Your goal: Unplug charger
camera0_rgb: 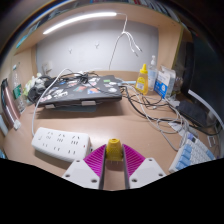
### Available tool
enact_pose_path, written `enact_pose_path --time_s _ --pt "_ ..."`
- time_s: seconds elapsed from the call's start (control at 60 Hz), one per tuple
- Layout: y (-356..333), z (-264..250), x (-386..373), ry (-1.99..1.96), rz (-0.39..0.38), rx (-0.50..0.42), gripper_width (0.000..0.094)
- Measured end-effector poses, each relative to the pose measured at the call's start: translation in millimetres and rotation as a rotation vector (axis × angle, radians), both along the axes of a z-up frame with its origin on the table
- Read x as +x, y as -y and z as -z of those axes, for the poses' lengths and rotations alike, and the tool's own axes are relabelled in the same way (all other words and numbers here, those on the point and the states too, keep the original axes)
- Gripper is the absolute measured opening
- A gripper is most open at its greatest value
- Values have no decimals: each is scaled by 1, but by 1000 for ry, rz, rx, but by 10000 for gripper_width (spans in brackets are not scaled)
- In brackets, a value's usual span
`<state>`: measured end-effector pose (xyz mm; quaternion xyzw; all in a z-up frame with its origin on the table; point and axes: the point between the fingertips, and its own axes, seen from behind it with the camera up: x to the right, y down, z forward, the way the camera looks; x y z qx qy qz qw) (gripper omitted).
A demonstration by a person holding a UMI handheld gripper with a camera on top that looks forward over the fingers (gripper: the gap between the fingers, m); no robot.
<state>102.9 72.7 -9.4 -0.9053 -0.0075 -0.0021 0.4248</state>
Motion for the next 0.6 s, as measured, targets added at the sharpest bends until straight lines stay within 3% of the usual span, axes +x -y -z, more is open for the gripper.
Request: enact_pose_path --time_s 0.183,0.233,0.283,0.367,0.433,0.6 --pt "-9 5 -8 -12 -20 3 406" --pt "-7 3 -12 -23 -34 4 575" --pt "-5 -2 -7 -8 -18 17 656" --pt "0 -17 -2 16 -24 64 932" --pt "11 -31 -2 -6 -25 84 877" --pt "52 -66 -3 -77 -51 135 881"
